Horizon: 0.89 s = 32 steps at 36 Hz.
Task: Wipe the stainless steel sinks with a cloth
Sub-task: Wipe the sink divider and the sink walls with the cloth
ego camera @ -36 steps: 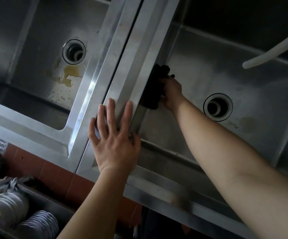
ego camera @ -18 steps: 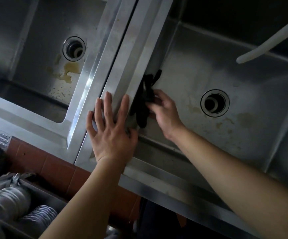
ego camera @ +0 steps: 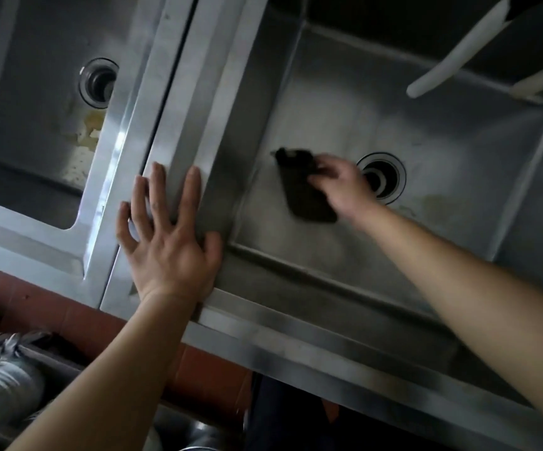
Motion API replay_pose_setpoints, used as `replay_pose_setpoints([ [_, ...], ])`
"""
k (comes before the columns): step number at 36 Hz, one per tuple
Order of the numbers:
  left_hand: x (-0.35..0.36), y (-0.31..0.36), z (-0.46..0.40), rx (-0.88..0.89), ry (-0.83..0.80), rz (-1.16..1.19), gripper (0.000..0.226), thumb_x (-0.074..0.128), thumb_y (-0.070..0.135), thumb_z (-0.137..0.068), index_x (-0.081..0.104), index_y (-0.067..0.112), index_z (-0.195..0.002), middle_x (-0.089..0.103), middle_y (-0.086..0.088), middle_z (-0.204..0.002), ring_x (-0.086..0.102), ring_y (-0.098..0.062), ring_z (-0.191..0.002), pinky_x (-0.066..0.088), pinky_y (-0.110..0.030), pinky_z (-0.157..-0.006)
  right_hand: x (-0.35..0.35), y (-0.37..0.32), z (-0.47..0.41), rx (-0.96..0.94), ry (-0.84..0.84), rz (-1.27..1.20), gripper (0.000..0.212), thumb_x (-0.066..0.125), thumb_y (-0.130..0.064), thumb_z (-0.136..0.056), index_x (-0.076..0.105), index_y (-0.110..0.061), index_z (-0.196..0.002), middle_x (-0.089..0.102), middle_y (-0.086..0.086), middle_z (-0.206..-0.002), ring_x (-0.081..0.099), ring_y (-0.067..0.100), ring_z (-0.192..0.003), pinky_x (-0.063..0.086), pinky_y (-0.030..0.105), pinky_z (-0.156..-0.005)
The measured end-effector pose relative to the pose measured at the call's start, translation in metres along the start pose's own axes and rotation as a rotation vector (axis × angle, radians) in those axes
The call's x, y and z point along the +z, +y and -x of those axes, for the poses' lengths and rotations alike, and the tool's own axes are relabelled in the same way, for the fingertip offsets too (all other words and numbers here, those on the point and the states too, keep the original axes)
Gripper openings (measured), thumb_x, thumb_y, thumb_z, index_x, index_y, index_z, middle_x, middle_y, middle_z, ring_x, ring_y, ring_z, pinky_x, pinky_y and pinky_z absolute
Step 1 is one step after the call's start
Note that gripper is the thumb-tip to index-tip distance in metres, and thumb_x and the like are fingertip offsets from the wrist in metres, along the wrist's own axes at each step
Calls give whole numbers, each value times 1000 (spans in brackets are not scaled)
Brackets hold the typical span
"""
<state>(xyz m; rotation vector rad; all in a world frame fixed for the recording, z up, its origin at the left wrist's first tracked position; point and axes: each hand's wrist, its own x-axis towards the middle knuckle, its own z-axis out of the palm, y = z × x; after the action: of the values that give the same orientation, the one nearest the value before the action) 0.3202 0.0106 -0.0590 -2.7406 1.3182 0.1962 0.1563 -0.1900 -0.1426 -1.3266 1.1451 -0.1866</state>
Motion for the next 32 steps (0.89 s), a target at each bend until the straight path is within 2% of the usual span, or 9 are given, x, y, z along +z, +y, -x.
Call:
replay_pose_setpoints([
  [3, -1, 1, 0, 2, -2, -2, 80, 38, 55, -86, 2, 43, -156, -6, -2, -167, -4, -25, -153, 5, -55, -120, -28, -7, -40, -168, 188, 282, 28, 58, -6, -90, 71, -15, -114, 71, 2, -105, 63, 17, -102, 44, 24, -84],
  [5, -1, 1, 0, 4, -1, -6, 76, 33, 62, -90, 1, 44, -156, -8, -1, -167, -5, -25, -153, 5, -54, -121, -38, -8, -66, -192, 237, 492, 37, 54, -11, -93, 68, -20, -125, 69, 5, -125, 60, 24, -118, 42, 25, -97],
  [9, -1, 1, -1, 11, -1, -4, 75, 29, 67, -90, 0, 44, -156, -10, 1, -166, -6, -24, -153, 3, -53, -121, -36, 12, -108, -89, 42, 729, 40, 48, -9, -99, 59, -12, -137, 54, 13, -145, 47, 32, -135, 33, 28, -109],
  [11, -2, 1, 0, 10, -1, 1, 77, 33, 66, -90, 1, 44, -156, -9, 1, -166, -6, -23, -153, 2, -52, -121, -23, 26, -115, -53, 40, 830, 40, 46, -12, -99, 58, -13, -138, 49, 11, -149, 40, 33, -140, 34, 38, -113],
  [14, -4, 2, 0, 9, -12, 18, 78, 39, 63, -90, 2, 44, -156, -7, -1, -166, -5, -25, -153, 2, -52, -121, 5, 44, -104, -82, 57, 999, 45, 47, -12, -95, 57, -20, -138, 40, 8, -155, 24, 37, -148, 22, 52, -117],
  [19, -7, 3, 0, 18, -25, 18, 80, 46, 58, -93, 0, 44, -156, -8, -4, -166, -4, -29, -153, 1, -53, -120, 37, 81, -43, -298, -311, 1208, 49, 49, -14, -95, 55, -27, -142, 32, 0, -161, 12, 33, -152, 10, 54, -121],
  [23, -5, 3, 0, 8, -13, 13, 78, 45, 57, -93, 1, 44, -156, -6, -5, -166, -3, -30, -153, 3, -54, -120, 48, 105, 7, -434, -638, 1201, 46, 56, -16, -90, 62, -25, -135, 34, -2, -160, 11, 28, -154, 2, 53, -121],
  [27, -2, 1, 0, 19, 8, 5, 78, 45, 56, -93, 1, 44, -156, -4, -6, -167, -1, -30, -153, 4, -54, -120, 38, 115, 21, -436, -736, 1125, 37, 59, -21, -93, 65, -23, -130, 36, -4, -159, 8, 22, -154, -3, 46, -122],
  [32, 0, 1, 0, 22, 39, 17, 77, 44, 58, -92, 1, 45, -155, -4, -3, -166, 0, -29, -153, 3, -53, -119, -7, 125, 33, -398, -823, 1220, 34, 53, -14, -95, 68, -21, -126, 36, -7, -159, 9, 18, -154, 0, 42, -124],
])
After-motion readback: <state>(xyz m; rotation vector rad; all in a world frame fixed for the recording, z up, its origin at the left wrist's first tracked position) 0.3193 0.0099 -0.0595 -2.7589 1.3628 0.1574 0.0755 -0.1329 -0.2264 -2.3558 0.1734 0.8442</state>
